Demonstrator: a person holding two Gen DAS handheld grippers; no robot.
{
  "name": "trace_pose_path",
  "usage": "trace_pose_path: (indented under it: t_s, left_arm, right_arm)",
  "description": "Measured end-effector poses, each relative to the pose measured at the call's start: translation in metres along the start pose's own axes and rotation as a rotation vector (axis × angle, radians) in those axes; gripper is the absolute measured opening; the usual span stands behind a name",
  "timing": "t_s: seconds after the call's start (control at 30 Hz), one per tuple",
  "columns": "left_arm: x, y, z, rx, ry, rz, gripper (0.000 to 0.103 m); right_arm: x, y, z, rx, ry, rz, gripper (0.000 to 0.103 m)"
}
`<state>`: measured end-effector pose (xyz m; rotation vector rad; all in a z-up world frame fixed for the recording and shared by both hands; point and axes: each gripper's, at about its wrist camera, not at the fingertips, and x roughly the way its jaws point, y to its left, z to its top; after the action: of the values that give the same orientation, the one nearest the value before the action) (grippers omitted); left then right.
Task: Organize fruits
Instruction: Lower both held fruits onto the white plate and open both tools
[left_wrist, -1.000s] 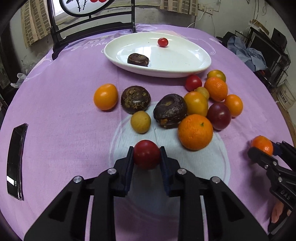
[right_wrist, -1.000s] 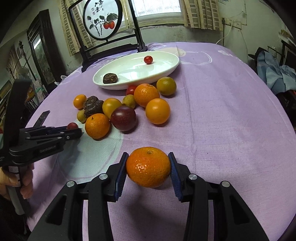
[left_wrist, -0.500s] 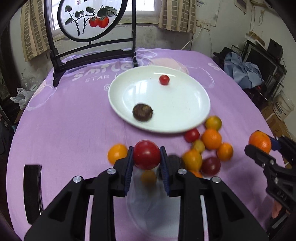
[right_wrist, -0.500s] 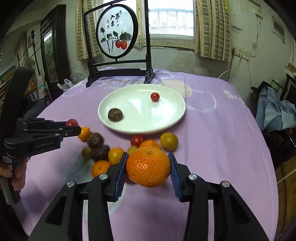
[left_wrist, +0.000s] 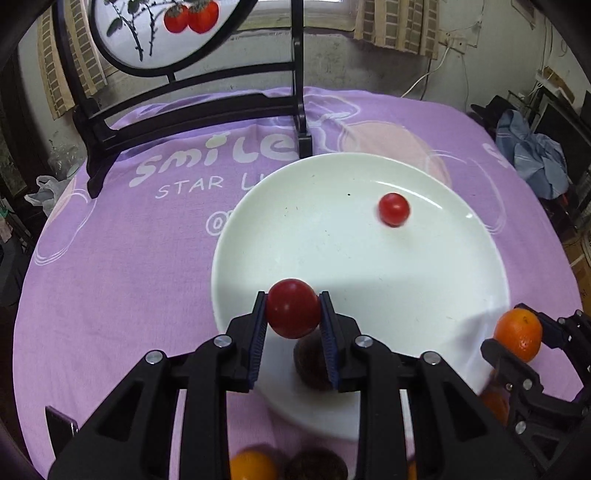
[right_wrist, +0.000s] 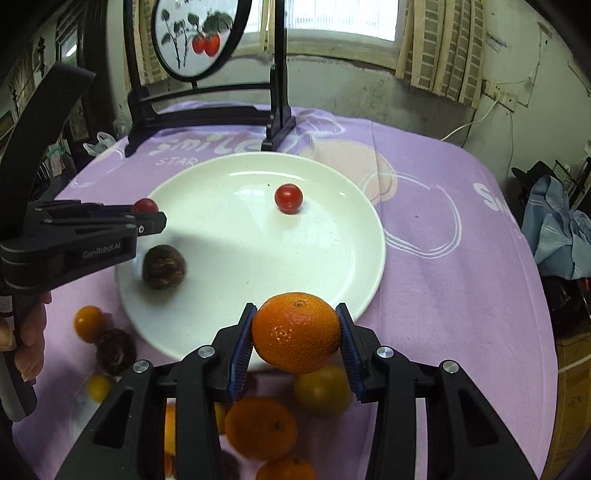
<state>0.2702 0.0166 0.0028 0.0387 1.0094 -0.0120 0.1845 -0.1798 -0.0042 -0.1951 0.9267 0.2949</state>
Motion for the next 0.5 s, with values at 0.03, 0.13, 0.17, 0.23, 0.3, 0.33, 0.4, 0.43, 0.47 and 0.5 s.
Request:
trace_pose_path:
  t_s: [0.03,0.13,0.17,0.23,0.3,0.33,0.4,0.43,0.47,0.5]
  left_arm:
    - [0.007,0.0,0.002,0.003,0.01,0.01,0.028]
    - [0.016,0.0,0.006,-0.006,0.017,0.015,0.061]
    - [0.014,0.001,0.006,-0.012,0.01,0.022,0.07]
    - [0.005,0.004,0.004,-0.029,-0.012,0.034,0.082]
    - [-0.008,0.005,0.0,-0.039,-0.028,0.048,0.082]
    - [-0.013,0.006,-0.002,-0.035,-0.031,0.057,0.082]
    - [-0.028,0.005,-0.009,-0.012,-0.044,0.079,0.083]
    - [-0.038,0.005,-0.016,-0.004,-0.059,0.087,0.086]
    - [-0.049,0.006,-0.024,0.001,-0.079,0.083,0.088]
    - [-0.058,0.007,-0.032,0.003,-0.094,0.077,0.091]
  right_arm:
    - [0.007,0.0,0.002,0.002,0.017,-0.001,0.044]
    - [0.017,0.002,0.004,0.0,0.043,-0.007,0.045]
    - [0.017,0.002,0.004,0.003,0.041,-0.01,0.045]
    - [0.012,0.0,0.001,0.028,0.03,0.004,0.046]
    - [0.002,-0.004,-0.002,0.048,0.014,0.015,0.05]
    - [-0.004,-0.006,-0.003,0.055,-0.001,0.013,0.052]
    - [-0.02,-0.012,-0.008,0.072,-0.038,-0.001,0.056]
    - [-0.029,-0.016,-0.011,0.086,-0.05,0.007,0.057]
    - [-0.035,-0.02,-0.015,0.097,-0.055,0.021,0.059]
    - [-0.043,-0.024,-0.023,0.108,-0.063,0.033,0.062]
